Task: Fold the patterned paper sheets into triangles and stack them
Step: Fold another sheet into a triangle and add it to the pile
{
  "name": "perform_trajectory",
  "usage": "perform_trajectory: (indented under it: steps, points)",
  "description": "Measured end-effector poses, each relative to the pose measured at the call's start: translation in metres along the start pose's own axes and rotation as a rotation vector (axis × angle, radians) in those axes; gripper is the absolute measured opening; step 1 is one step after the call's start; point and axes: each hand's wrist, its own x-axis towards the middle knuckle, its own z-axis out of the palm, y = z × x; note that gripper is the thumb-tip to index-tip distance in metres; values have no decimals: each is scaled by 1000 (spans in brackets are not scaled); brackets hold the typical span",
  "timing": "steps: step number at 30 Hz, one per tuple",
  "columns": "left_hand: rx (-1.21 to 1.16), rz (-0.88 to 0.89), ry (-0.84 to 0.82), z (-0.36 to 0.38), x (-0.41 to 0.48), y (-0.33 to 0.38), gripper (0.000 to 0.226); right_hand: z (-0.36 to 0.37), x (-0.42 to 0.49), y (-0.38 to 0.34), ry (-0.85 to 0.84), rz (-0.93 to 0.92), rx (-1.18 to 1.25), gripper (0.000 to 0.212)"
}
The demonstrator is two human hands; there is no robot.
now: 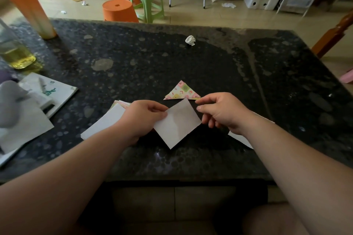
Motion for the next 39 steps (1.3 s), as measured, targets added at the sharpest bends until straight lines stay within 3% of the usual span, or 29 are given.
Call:
perform_trajectory:
  steps: [5, 10, 14, 17, 19, 23, 28, 32, 39]
  points:
    - [64, 0, 2, 2, -2, -2, 12, 8, -7, -4, -83, -68, -37, 16]
    - [126, -1, -32, 3, -2, 2, 12, 11, -5, -2, -50, -98, -142, 15]
    - [381, 103, -136, -3, -3, 8, 10, 10, 0, 3, -73, -88, -104, 14]
    - [444, 174, -132, -7, -2, 11, 7, 9, 3, 6, -130, -23, 10, 21]
    - [317, 155, -168, -5, -3, 10, 18, 10, 4, 6, -150, 39, 148, 26]
    - [-160, -123, -353, 3, -9, 11, 57, 9, 4, 4, -186, 83, 362, 24]
    - [-268, -271, -444, 9, -6, 7, 32, 11, 2, 6, -211, 63, 393, 15]
    - [-354, -260, -514, 11, -6, 5, 57, 13, 6, 8, -183, 25, 296, 12]
    - [-335, -176, -477, 18, -8, 3, 48, 22, 6, 7, -166, -51, 130, 29]
